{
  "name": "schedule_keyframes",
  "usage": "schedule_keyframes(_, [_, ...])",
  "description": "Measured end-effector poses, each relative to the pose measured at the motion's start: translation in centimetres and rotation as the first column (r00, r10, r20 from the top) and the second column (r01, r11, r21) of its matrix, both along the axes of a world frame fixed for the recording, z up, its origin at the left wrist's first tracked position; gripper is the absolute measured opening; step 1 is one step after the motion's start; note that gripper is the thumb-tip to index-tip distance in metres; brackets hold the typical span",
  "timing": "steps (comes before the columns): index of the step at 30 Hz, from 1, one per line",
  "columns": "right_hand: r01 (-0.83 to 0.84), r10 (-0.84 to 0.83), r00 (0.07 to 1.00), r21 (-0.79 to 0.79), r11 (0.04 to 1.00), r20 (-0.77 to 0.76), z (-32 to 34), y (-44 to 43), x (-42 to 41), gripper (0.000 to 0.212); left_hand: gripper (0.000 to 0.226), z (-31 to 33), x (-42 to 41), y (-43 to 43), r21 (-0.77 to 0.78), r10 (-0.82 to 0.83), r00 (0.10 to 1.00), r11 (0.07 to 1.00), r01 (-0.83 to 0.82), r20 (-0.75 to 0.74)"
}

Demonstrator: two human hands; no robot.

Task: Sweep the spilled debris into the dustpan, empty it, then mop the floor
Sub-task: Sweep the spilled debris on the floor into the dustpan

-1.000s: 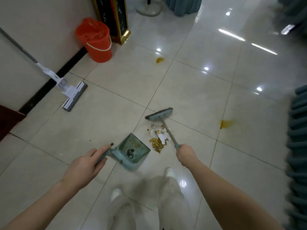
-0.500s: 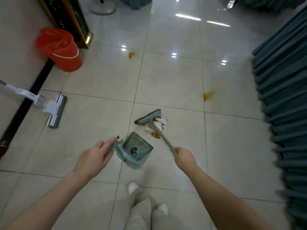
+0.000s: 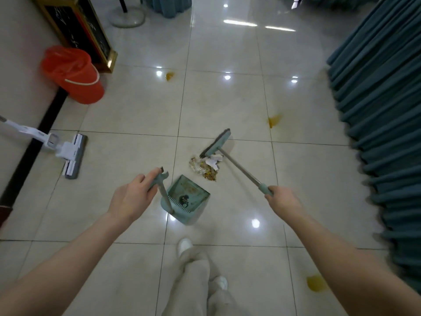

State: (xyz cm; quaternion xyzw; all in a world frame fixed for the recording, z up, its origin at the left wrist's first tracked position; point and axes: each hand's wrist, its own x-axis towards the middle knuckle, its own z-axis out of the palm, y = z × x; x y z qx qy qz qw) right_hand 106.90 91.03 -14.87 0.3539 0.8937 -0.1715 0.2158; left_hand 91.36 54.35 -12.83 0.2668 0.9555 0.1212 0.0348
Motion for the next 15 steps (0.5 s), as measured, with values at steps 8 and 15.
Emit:
schedule_keyframes(8, [0.292,-0.317,0.944,-0.211,0.933,-0.095,-2.4,-5.2,0.5,0.022,0.046,-0.4,-1.3,-0.6,0.003,-0.039,0.999,0.999,0.039,0.015])
schedule_keyframes(15, [0.455,-0.503,0.858,-0.300,0.838,-0.104,-3.3,-9.2,-5.5,0.031,0.047,-1.2,-4.6,-0.9,0.117,-0.033,0.992,0.993,0.018,0.125])
